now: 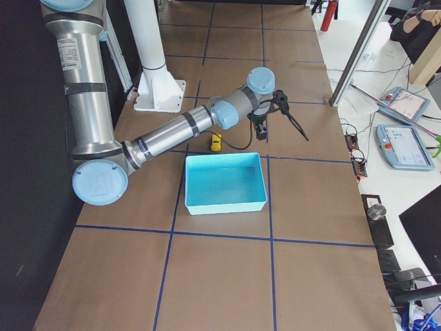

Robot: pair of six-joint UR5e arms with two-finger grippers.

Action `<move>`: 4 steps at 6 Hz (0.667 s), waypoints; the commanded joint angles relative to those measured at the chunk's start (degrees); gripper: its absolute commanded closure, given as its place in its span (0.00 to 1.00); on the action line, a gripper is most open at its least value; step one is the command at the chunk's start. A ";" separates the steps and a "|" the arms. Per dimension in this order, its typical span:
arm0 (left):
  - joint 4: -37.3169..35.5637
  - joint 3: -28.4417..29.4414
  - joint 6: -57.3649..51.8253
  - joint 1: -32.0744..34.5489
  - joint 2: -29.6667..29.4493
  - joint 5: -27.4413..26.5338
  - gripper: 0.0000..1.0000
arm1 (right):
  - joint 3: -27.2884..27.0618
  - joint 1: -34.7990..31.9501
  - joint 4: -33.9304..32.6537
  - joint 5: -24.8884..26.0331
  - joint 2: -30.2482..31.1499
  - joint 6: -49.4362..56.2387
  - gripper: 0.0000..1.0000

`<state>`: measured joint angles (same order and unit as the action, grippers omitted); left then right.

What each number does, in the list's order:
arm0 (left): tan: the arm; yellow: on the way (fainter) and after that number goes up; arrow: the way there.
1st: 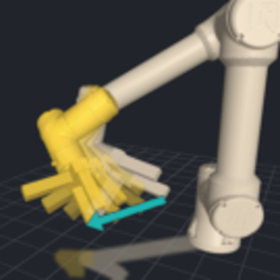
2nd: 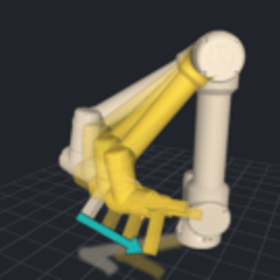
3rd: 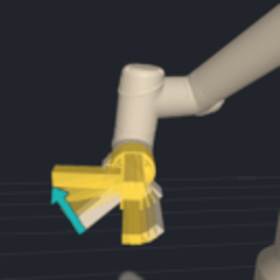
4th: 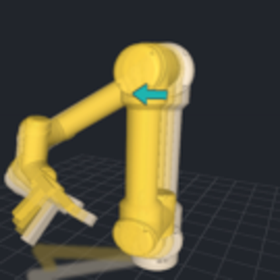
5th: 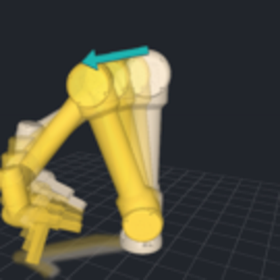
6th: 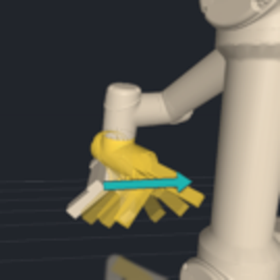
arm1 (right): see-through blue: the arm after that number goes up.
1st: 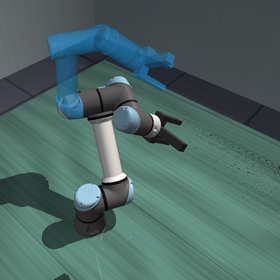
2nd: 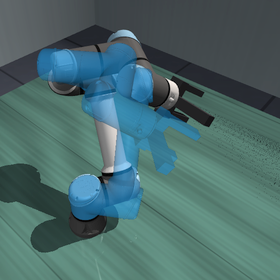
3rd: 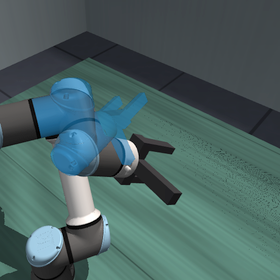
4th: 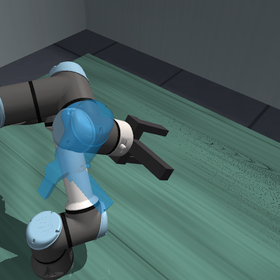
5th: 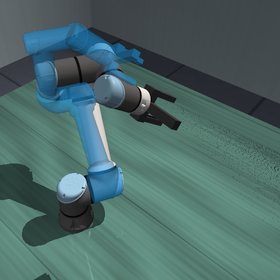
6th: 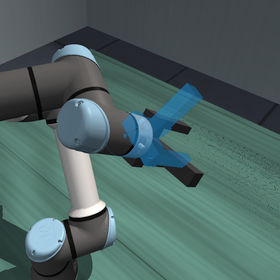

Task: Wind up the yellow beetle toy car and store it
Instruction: 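Reach the right gripper down over the yellow car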

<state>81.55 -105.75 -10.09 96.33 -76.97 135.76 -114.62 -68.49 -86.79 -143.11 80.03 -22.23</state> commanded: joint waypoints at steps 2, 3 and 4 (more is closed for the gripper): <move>0.27 2.20 -0.11 0.00 -0.55 -0.06 0.00 | 0.24 12.10 -3.21 6.43 -4.80 6.51 0.00; 0.28 2.21 -0.11 0.00 -0.55 -0.06 0.00 | 2.19 13.89 -3.64 7.66 -5.58 21.37 0.00; 0.28 2.30 -0.11 0.00 -0.64 -0.06 0.00 | 0.99 15.82 -3.30 9.15 -5.07 23.00 0.00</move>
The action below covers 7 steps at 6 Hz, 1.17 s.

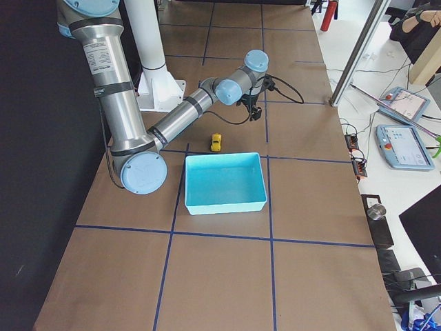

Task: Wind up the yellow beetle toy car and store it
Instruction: 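Reach the right gripper down over the yellow car, then close the right gripper around the yellow car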

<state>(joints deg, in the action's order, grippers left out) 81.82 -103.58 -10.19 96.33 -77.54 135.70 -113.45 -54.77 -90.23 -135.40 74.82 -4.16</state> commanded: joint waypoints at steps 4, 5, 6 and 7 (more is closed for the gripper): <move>0.01 0.22 0.17 0.00 -0.94 0.09 0.00 | -8.35 18.88 -0.30 20.65 3.11 11.77 0.00; 0.09 0.05 0.17 0.00 -0.94 0.09 0.00 | -9.14 21.70 -0.30 27.23 6.01 18.59 0.02; 0.09 0.13 0.08 0.00 -0.94 0.09 0.00 | -10.02 24.86 -0.39 32.16 8.73 21.35 0.02; 0.09 0.39 0.08 0.00 -0.94 0.09 0.00 | -9.94 28.11 -1.60 34.82 8.85 21.64 0.02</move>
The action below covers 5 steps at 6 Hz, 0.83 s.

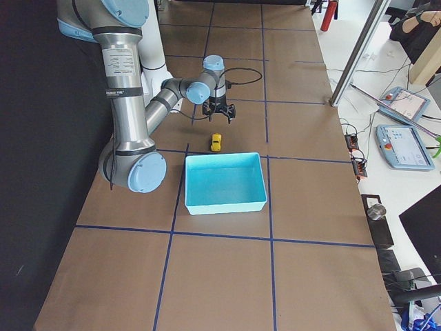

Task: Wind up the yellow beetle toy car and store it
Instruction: 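Close the right gripper around the yellow car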

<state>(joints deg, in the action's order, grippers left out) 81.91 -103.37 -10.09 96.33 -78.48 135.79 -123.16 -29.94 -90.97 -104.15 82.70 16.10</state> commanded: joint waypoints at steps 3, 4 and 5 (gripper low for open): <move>0.00 0.19 -0.02 0.00 0.00 0.00 0.00 | 0.64 5.60 -2.45 6.59 0.80 6.63 0.02; 0.00 0.28 -0.02 0.00 0.00 0.00 0.00 | 1.51 5.16 -3.07 6.24 0.36 9.02 0.02; 0.00 0.28 -0.02 0.00 0.00 0.00 0.00 | 2.56 5.24 -3.16 5.89 0.27 9.13 0.02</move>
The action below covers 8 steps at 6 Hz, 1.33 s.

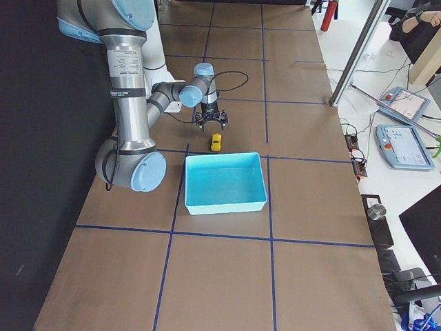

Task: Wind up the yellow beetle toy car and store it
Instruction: 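Close the right gripper around the yellow car, then lift the car with the right gripper and carry it over the blue bin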

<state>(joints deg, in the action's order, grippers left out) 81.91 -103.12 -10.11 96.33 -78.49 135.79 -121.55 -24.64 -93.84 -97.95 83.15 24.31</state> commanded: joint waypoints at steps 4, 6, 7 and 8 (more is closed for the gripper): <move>-0.09 0.03 0.00 0.00 0.00 0.00 0.00 | 5.78 -1.11 -0.20 -0.31 -3.06 4.70 0.02; 0.00 0.11 -0.09 0.00 0.00 0.00 0.00 | 7.37 -1.11 -0.21 -1.88 -3.61 4.79 0.03; 0.00 0.11 -0.09 0.00 0.00 0.00 0.00 | 7.99 -1.11 -0.20 -1.98 -3.69 4.96 0.03; 0.00 0.11 -0.09 0.00 0.00 0.00 0.00 | 8.69 -1.11 -0.29 -3.72 -3.87 6.88 0.03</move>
<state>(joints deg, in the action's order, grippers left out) 81.91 -103.02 -10.19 96.33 -78.49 135.79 -113.57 -25.75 -94.07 -100.35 79.44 29.79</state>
